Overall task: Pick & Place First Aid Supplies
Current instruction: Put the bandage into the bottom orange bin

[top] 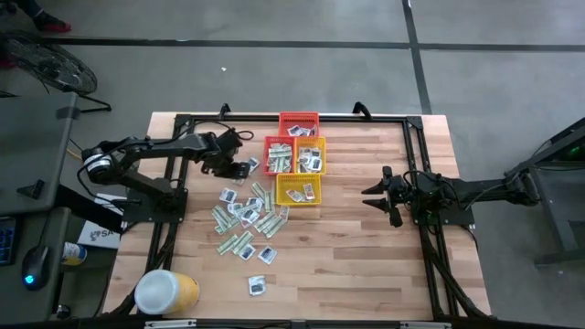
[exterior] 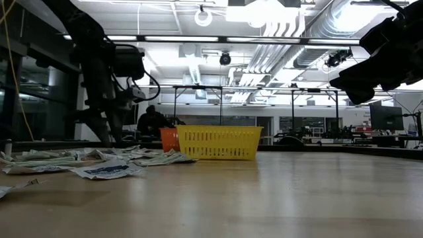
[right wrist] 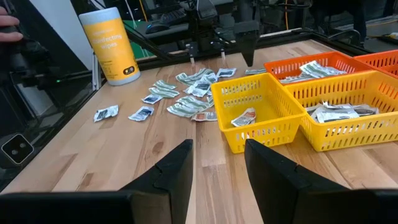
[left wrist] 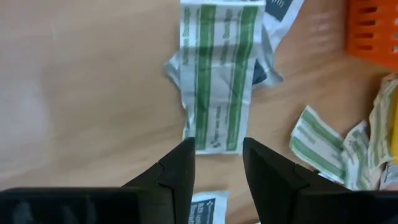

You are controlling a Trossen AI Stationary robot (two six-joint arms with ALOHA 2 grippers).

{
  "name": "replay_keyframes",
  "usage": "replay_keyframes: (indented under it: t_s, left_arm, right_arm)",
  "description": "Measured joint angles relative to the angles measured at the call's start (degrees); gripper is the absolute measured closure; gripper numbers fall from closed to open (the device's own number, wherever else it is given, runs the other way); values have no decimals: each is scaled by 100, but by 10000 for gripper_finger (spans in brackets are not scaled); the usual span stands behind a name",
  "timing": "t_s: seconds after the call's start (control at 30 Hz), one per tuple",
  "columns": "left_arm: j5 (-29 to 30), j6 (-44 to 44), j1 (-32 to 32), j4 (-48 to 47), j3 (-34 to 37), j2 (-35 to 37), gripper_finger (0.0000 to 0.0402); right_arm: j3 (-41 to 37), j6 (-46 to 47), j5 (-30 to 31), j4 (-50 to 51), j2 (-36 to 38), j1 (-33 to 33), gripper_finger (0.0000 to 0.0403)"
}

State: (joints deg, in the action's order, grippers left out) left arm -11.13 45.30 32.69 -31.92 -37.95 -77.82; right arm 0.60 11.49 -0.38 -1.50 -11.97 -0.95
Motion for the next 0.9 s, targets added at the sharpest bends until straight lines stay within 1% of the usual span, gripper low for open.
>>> replay_keyframes:
  t_s: [0.13,0.2,0.43,0.53,0.67,0.9]
  left_arm:
    - [17,37,0,320,160,0,266]
    - [18,153,0,433,286,0,260]
    - [-81,260,-4,723,473,4,203]
    - [-139,309,-4,833,542,15,187]
    - [-110,409,-4,919,688,16,185]
    - [235,457,-91,1007,903,20,199]
  right_arm:
    - [0,0,0,0,0,0,263]
    - [0,0,0,0,0,0,263]
    - [0,0,0,0,0,0,263]
    - [0,0,-1,0,0,0,263]
    - [0,0,0,0,0,0,263]
    - [0,0,0,0,0,0,263]
